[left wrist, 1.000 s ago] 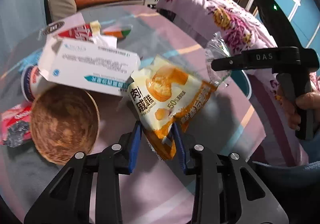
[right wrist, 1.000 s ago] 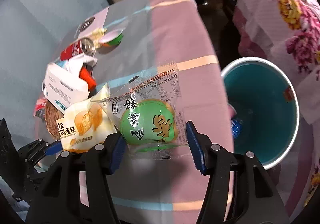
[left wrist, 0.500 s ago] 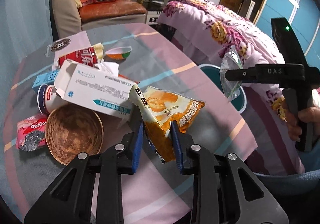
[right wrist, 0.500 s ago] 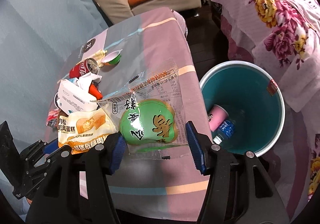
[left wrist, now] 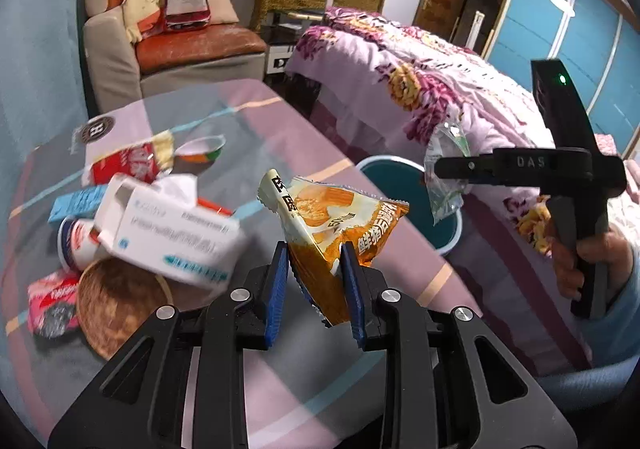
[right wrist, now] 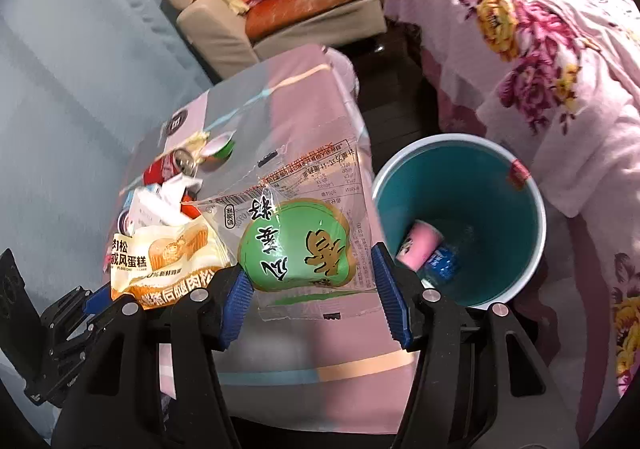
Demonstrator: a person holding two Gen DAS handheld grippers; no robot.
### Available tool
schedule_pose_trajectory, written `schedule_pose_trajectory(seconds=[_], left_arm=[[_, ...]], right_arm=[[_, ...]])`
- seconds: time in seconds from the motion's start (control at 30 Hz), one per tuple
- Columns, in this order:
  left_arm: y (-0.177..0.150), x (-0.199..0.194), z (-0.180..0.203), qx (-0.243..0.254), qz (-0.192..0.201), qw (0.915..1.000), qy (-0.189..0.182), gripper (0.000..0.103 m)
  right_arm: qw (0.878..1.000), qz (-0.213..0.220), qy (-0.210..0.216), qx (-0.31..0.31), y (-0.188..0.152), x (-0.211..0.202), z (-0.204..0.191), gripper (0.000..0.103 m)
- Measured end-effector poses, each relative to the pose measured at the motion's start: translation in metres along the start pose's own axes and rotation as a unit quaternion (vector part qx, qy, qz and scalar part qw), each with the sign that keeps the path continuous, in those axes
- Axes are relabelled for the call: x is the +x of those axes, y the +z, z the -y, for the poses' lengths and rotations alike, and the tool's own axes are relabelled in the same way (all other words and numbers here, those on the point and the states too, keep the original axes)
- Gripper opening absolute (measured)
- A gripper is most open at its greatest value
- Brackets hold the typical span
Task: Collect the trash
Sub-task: 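Lift both packets over the teal bin and open both tools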
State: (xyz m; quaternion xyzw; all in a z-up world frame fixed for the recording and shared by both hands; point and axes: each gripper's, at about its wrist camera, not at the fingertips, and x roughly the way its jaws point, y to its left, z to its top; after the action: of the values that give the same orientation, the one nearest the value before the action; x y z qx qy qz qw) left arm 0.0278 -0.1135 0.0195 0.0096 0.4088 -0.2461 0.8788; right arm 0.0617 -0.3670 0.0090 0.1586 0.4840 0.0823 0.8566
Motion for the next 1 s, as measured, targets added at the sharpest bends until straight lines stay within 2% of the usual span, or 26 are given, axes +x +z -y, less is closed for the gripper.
schedule_pose_trajectory(seconds=[0.3,0.47,0.83,1.0], left_arm=[[0.05,0.046,0.051,0.063,-0.002,0.9977,-0.028,0.028],[0.07,0.088,0.086,0.093,-0.028,0.9942,-0.045,0.028],[0.074,0.15,0.13,0.131,-0.083,0.986,-0.062,0.03],[0.077,0.167,0.134,0.133,-0.094,0.9851,-0.056,0.042]], right_arm=[[0.998,0.038,-0.022,0.046,0.013,-0.031,0.053,0.055],[0.996,0.045,-0.036,0.073,0.016,-0.035,0.087,0.054],[0.992,0.029,-0.05,0.11,0.023,-0.024,0.138,0.055],[0.991,0.023,-0.05,0.12,0.026,-0.018,0.147,0.055]])
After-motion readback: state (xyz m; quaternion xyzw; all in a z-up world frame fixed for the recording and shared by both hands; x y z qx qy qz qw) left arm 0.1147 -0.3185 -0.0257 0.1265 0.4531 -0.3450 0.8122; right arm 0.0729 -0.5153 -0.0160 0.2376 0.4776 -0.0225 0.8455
